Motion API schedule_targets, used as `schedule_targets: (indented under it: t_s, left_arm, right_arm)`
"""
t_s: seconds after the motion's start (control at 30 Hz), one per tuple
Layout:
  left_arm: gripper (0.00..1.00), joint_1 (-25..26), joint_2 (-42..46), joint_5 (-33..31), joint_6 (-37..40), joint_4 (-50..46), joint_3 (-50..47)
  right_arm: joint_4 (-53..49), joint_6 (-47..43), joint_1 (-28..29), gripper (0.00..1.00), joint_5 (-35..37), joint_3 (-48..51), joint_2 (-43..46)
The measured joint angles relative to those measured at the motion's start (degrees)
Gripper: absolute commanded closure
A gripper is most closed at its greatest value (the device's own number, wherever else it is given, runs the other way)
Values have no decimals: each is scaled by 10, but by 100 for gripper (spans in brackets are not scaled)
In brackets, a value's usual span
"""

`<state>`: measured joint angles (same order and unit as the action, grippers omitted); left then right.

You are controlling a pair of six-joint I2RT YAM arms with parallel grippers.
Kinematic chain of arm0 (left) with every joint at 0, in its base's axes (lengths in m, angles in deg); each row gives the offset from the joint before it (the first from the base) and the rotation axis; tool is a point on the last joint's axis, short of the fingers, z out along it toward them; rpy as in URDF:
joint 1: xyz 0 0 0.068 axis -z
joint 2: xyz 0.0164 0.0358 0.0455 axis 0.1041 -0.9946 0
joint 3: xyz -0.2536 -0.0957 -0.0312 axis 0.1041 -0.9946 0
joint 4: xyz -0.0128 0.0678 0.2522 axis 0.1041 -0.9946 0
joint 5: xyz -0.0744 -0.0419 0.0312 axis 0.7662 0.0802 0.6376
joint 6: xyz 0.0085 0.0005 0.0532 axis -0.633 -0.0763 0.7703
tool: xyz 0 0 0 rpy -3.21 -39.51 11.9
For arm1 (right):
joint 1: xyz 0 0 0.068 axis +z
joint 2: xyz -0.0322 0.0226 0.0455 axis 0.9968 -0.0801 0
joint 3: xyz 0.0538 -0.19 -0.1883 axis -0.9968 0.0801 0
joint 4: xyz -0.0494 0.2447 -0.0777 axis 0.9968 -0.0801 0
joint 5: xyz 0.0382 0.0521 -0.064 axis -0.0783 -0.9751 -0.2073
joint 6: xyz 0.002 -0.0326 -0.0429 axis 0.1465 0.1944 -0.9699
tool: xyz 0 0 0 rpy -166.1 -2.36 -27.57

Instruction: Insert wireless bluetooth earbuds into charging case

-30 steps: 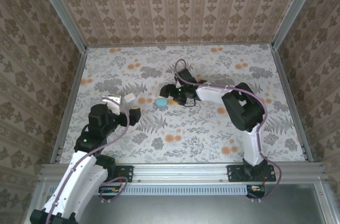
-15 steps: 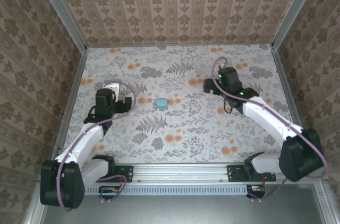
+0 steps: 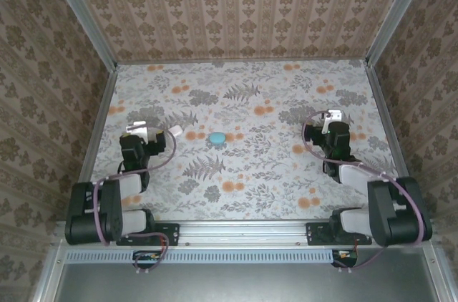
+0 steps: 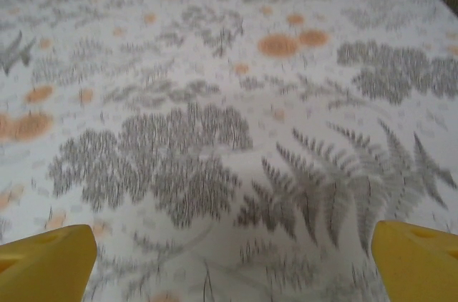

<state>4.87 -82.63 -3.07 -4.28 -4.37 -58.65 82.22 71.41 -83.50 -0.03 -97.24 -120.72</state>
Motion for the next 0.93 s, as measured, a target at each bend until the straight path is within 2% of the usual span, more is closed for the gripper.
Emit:
schedule_targets:
  t_s: [0.2, 0.43, 0.93]
  left_arm:
    - [0, -1, -117, 38, 5, 99, 21]
    - [0, 11, -125, 40, 15, 42, 109]
    - [0, 15, -125, 38, 22, 10, 113]
  right_arm:
    - [142, 3, -25, 0, -19, 6, -110]
    - [137, 0, -21, 0, -28, -15, -123]
    - [132, -6, -12, 0, -31, -25, -123]
